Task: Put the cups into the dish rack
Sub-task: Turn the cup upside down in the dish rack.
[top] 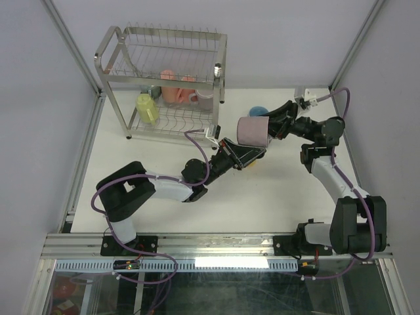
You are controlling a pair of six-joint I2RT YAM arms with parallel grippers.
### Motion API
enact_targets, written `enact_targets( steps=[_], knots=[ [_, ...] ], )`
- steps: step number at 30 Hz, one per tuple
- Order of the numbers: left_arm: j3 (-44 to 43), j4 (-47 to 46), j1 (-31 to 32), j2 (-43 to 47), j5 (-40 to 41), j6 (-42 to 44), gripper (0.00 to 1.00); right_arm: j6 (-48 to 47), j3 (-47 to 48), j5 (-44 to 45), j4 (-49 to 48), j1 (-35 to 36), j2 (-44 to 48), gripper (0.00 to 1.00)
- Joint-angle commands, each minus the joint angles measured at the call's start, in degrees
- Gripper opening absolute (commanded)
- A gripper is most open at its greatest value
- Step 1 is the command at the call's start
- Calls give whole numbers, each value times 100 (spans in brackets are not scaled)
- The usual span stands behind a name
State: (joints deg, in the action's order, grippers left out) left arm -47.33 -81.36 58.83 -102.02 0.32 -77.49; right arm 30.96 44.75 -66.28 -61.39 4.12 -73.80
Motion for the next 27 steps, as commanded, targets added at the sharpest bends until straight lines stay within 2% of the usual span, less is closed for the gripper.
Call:
enact_targets(
  steps=[1,3,10,15,19,20,24,27],
  knots=[
    [44,-944,-51,229,91,672,0,-143,1,-48,125,60,387,39],
    [199,-1051,-64,308,91,841,0,-256,7,-98,351,55,448,55],
    [858,-1265,-106,762,93,1705,0,-1114,155,-601,1502,46,596,74],
    [1361,-1320,-171,1158,103,2178,0,-2026,374,-918,2814,42,693,76],
    [1759,-1235,-287,1465,65,2495,0,-2073,530,-937,3626,23,749,77],
    [1868,-1163,-333,1570,75,2565,0,-2448,572,-1042,3866,7,751,77],
    [2302,-573,-610,2170,113,2791,0,-2448,580,-1042,4360,-84,805,77],
    [2545,285,-889,2661,133,3011,0,-2448,469,-1042,4372,-189,815,77]
  ],
)
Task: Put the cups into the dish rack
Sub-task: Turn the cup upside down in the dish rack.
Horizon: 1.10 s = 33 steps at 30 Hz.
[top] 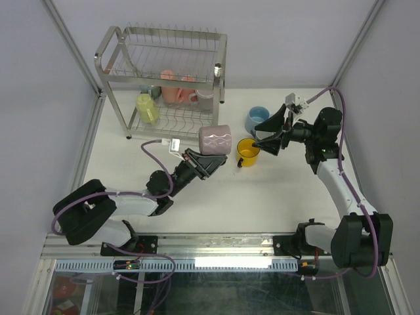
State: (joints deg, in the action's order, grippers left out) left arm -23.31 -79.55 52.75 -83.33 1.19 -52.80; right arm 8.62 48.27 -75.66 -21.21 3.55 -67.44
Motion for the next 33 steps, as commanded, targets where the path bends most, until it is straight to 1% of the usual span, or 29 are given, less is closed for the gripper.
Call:
enact_targets(
  steps=[1,6,11,12,13,15,22,33],
  knots=[
    [193,448,-356,973,61,709,0,-215,94,-105,355,-160,182,77],
    [158,2473,-740,1772,328,1292,0,-215,22,-105,411,-283,165,77],
    [-20,3603,-1186,2205,187,1710,0,-215,18,-105,620,-335,177,77],
    [-88,3840,-1270,2259,166,1790,0,-653,16,-169,655,-353,171,77],
    [-165,4057,-1355,2300,163,1885,0,-1379,16,-193,691,-363,179,79],
    [-289,4429,-1474,2356,185,2044,0,-1522,10,-181,724,-377,183,79],
    [-614,5142,-2020,2260,24,2290,0,-1605,-28,-164,785,-418,187,79],
    [-1402,5525,-2853,1379,-746,2204,0,-1662,-61,-162,786,-470,247,79]
  ],
)
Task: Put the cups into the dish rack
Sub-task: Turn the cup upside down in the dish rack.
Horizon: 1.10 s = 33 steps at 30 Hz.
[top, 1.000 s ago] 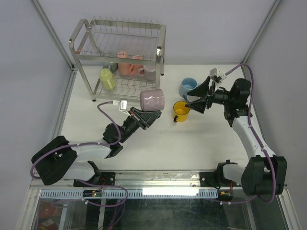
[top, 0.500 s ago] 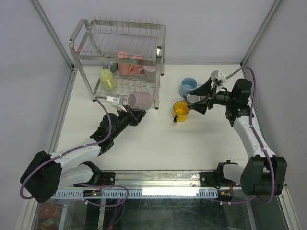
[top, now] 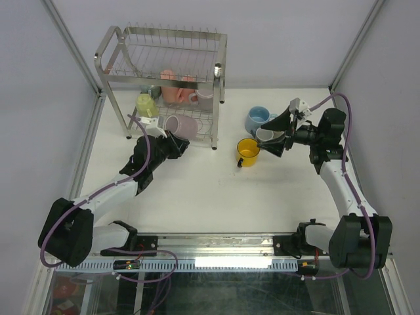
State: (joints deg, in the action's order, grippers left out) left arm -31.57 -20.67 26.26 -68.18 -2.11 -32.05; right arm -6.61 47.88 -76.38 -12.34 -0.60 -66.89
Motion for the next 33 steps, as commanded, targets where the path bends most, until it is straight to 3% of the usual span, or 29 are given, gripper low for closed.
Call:
enact_targets(
  steps=[1,10,33],
  knots=[
    [-663,-327,-262,-235,-454,123,0,-139,-28,-98,-99,-65,201,79],
    [-1419,-84,-551,-1076,-543,143,0,-171,-34,-137,-91,-107,242,79],
    [-2552,177,-631,-2412,310,149,0,-191,-33,-158,-54,-168,308,79]
  ],
)
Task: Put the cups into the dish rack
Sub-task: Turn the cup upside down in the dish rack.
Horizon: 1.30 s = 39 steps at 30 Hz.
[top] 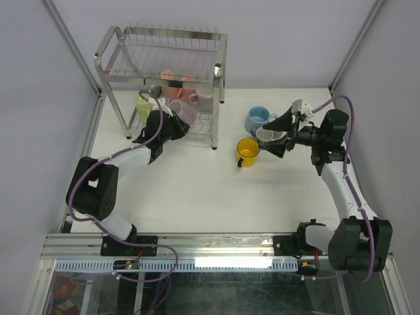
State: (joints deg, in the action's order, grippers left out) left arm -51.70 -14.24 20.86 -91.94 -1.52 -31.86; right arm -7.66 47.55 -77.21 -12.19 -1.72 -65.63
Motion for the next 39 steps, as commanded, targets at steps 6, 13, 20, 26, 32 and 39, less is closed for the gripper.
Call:
enact_targets(
  steps=[6,13,20,26,32,39],
  knots=[
    [-911,-11,-91,-436,679,181,0,-86,0,-78,-65,-66,184,79],
    [-1447,412,-90,-856,1140,466,0,-95,-6,-82,-73,-66,155,79],
    [-2034,882,-91,-1272,1685,781,0,-95,-5,-75,-65,-72,148,79],
    [-2493,1235,-87,-1541,2049,984,0,-103,-9,-75,-69,-74,148,80],
    [-2705,1348,-81,-1690,2469,1248,0,-104,-7,-77,-65,-74,152,79],
    [-3020,1473,-82,-1948,2864,1561,0,-104,-9,-79,-69,-70,160,80]
  ],
)
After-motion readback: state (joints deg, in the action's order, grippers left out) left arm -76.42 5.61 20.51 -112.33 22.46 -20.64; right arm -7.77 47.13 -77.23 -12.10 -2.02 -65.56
